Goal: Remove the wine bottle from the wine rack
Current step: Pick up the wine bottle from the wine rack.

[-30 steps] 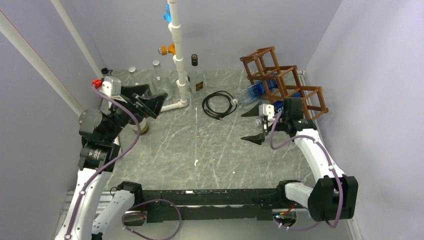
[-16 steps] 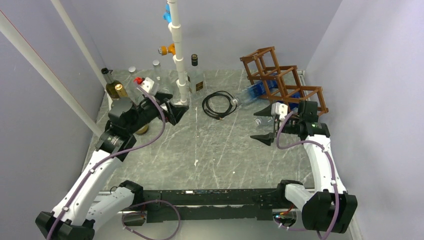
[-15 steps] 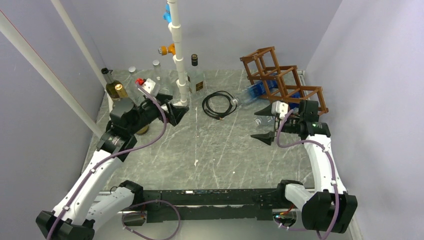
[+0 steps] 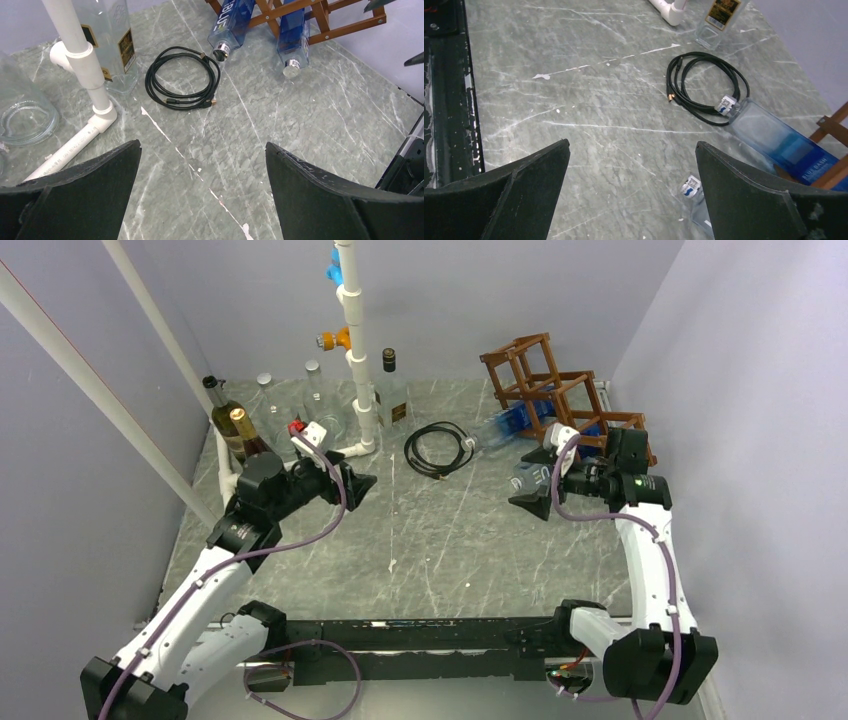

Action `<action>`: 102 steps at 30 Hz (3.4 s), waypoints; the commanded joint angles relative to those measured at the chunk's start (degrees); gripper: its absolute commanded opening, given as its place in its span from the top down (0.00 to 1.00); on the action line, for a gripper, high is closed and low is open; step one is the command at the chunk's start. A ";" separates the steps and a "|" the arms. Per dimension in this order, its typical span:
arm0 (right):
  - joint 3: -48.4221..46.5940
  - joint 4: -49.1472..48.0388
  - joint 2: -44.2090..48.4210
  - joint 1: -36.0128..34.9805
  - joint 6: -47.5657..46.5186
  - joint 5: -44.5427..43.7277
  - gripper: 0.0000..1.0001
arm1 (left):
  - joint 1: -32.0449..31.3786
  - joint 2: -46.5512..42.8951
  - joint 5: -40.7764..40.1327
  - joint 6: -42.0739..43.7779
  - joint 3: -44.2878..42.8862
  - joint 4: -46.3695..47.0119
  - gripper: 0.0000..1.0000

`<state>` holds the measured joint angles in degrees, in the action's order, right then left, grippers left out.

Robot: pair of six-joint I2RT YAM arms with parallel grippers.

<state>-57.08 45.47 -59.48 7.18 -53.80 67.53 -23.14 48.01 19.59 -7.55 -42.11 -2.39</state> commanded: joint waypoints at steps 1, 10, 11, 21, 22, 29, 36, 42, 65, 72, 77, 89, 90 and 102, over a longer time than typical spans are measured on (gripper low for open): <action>-6.50 3.42 -1.35 0.38 1.95 -2.71 0.00 | -0.24 -1.17 -1.63 1.26 -2.39 -0.61 0.01; -15.05 8.36 -4.37 0.38 -3.53 -7.40 0.00 | -0.24 0.92 -1.33 -0.98 -2.79 -2.40 0.00; -16.40 9.46 -4.99 0.30 -5.00 -7.74 0.00 | -0.24 1.27 -1.01 -1.12 -3.07 -2.70 0.00; -29.05 17.50 -14.66 -1.80 -18.05 -15.19 0.00 | -0.24 1.22 -0.86 -0.77 -3.24 -3.05 0.01; -29.90 17.66 -15.26 -2.66 -18.47 -16.66 0.00 | -0.24 1.17 -1.02 -0.65 -3.20 -3.10 0.00; -29.72 12.80 -19.09 -14.75 -20.32 -34.89 0.00 | -0.24 1.35 -1.45 0.01 -3.33 -3.44 0.01; -28.96 10.51 -22.43 -17.87 -26.58 -37.14 0.00 | -0.16 1.45 -2.67 0.95 -3.33 -3.80 0.00; -29.72 7.23 -26.65 -19.18 -28.44 -41.39 0.00 | -0.07 1.82 -3.28 1.46 -3.24 -3.91 0.01; -34.21 2.04 -40.24 -21.24 -34.71 -50.82 0.00 | 1.14 2.34 -4.48 2.01 -3.16 -3.85 0.00; -35.27 2.98 -44.28 -21.23 -40.20 -49.09 0.00 | 1.38 2.51 -4.46 2.01 -3.07 -3.85 0.01; -36.10 2.07 -46.70 -21.24 -45.05 -49.70 0.00 | 1.66 2.88 -4.40 2.10 -3.08 -3.85 0.01; -38.19 -2.17 -52.24 -21.42 -46.14 -51.96 0.00 | 2.47 3.06 -4.09 2.06 -3.16 -3.76 0.01; -38.18 -2.44 -52.63 -21.37 -46.05 -52.34 0.00 | 2.55 3.06 -3.98 2.02 -3.16 -3.76 0.00; -36.51 -9.35 -56.27 -21.42 -44.37 -57.04 0.00 | 2.83 3.32 -3.88 2.09 -3.14 -3.67 0.01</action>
<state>-93.27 39.83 -114.74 -13.98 -98.41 12.75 -20.69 51.27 15.16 -6.46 -42.83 -7.18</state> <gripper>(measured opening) 0.994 0.995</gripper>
